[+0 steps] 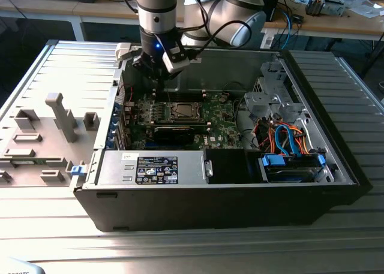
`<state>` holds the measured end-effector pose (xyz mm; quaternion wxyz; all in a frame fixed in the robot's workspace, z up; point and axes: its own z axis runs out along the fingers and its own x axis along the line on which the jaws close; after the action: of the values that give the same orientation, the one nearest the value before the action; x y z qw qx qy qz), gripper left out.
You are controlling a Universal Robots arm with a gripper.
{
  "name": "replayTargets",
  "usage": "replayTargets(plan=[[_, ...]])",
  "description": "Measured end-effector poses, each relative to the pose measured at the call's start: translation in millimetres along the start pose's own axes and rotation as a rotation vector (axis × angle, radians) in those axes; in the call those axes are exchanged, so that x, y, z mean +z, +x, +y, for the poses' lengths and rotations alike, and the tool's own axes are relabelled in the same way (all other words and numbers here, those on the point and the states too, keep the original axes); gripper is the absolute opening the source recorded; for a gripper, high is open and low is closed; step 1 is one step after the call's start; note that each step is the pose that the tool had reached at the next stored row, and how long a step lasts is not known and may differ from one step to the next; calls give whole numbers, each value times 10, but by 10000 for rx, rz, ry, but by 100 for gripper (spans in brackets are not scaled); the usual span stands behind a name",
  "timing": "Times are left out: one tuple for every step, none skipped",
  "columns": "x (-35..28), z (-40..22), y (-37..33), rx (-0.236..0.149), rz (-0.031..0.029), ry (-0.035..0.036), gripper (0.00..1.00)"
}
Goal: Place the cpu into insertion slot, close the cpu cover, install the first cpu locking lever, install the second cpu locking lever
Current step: 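Install the first cpu locking lever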
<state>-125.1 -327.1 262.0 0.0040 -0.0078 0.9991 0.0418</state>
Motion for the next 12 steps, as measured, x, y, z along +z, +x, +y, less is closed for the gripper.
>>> replayTargets(plan=[[4, 44, -1, -74, 5, -2, 11], [9, 95, -1, -144, 11, -2, 11], [13, 149, -2, -176, 14, -2, 11], [15, 177, -2, -189, 15, -3, 11], [17, 187, -3, -196, 16, -2, 11], [16, 190, -3, -197, 17, -2, 11], [16, 193, -3, -196, 17, -2, 11], [17, 194, -3, -197, 16, -2, 11], [17, 194, -4, -196, 16, -3, 11], [18, 195, -9, -196, 16, -4, 11], [20, 194, -26, -197, 16, -2, 11], [21, 193, -60, -197, 16, -3, 11]])
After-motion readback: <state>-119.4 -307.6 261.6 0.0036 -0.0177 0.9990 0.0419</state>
